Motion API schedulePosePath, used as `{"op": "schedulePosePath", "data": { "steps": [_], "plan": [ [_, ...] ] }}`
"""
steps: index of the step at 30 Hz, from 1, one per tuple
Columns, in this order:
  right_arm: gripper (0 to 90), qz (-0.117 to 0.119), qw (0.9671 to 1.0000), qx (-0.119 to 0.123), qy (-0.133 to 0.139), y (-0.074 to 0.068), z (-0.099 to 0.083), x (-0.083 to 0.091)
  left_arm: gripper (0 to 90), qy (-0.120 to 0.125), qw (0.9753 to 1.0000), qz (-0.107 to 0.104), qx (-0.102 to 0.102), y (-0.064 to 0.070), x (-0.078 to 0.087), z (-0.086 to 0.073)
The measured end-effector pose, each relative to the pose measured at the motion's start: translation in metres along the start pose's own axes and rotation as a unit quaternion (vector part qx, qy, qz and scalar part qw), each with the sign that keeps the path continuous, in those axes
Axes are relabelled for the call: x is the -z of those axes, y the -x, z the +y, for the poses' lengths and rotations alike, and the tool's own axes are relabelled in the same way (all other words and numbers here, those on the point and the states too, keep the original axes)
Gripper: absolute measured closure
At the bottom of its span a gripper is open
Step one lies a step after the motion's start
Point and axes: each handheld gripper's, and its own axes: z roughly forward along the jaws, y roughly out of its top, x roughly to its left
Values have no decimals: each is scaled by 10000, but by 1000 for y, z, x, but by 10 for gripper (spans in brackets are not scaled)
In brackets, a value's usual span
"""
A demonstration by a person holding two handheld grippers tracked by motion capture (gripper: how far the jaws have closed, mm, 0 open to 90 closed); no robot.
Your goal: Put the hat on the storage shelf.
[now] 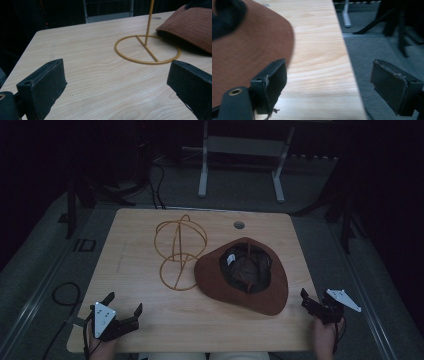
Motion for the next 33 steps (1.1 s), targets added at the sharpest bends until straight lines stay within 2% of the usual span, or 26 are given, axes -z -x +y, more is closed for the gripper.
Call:
{"op": "schedulePosePath", "data": {
  "steps": [2,6,11,15,18,21,23,26,29,33],
  "plan": [
    [140,36,10000,22,-44,-3,2,0,25,42,9999,-23,122,-1,1,0],
    [140,218,9994,249,-139,-16,11,-1,25,-14,9999,-21,138,0,1,1],
    [135,324,9983,455,-150,-30,27,-1,25,-55,9994,-185,280,3,3,4],
    [135,570,9960,663,-181,-40,41,-5,25,-108,9992,-291,254,9,5,7],
    [134,674,9941,814,-234,-48,51,-11,25,-15,9985,-474,261,14,7,9],
    [132,746,9936,811,-265,-54,60,-17,25,-49,9981,-582,184,17,7,10],
    [132,862,9924,828,-285,-58,68,-22,25,-120,9976,-638,236,17,7,10],
    [131,1038,9891,938,-449,-65,78,-30,25,-137,9977,-624,221,17,8,11],
    [131,1042,9884,1005,-464,-72,88,-36,25,-148,9977,-629,223,16,7,11],
    [126,1012,9871,1158,-446,-85,100,-45,25,-144,9984,-527,113,17,8,11]
  ]
}}
